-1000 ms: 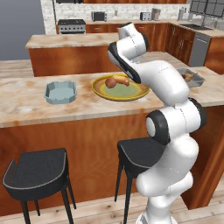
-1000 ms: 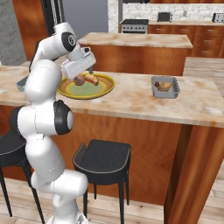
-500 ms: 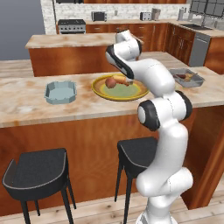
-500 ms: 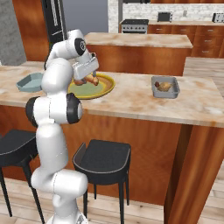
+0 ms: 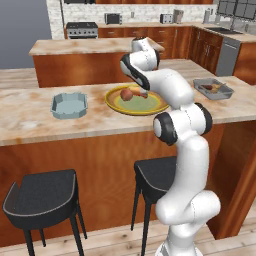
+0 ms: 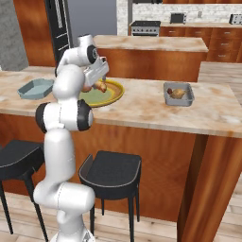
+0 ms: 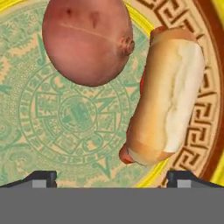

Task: Place one cooked food and one vegetable from the large plate to each tupperware container.

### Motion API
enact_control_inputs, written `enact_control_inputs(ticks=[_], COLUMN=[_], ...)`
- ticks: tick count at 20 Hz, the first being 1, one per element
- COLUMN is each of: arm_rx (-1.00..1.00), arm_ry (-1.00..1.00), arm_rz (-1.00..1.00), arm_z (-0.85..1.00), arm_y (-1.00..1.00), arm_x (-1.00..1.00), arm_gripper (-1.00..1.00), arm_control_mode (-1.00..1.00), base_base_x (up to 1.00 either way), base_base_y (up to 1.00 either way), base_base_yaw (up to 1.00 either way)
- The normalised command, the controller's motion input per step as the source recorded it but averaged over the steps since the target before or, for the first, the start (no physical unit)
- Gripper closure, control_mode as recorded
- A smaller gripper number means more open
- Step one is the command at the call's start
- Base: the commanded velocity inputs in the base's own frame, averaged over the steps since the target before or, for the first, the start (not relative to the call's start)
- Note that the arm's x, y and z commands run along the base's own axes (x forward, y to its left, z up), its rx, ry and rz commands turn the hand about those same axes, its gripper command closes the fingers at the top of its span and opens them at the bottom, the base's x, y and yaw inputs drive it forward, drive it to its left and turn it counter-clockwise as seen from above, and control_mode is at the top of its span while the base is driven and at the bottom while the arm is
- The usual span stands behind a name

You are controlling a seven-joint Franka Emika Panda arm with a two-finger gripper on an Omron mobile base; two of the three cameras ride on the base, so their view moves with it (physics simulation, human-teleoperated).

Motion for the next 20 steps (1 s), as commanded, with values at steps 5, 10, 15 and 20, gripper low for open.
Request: enact_control_inputs(ticks=[5, 10, 15, 20], arm_rx=[0.0, 0.0, 0.01, 0.02], arm_ry=[-0.18, -0.01, -0.01, -0.01], arm_rz=[-0.14, -0.11, -0.1, -0.12], arm_z=[-0.14, -0.25, -0.09, -0.12], arm_y=[0.3, 0.11, 0.0, -0.06], arm_x=[0.4, 0.65, 0.71, -0.04], arm_gripper=[-1.0, -1.0, -1.0, -1.0], arm_control_mode=[-1.0, -1.0, -1.0, -1.0], base_base_x=[0.0, 0.0, 0.0, 0.0], base_base_y=[0.0, 0.0, 0.0, 0.0], base_base_yaw=[0.0, 0.0, 0.0, 0.0])
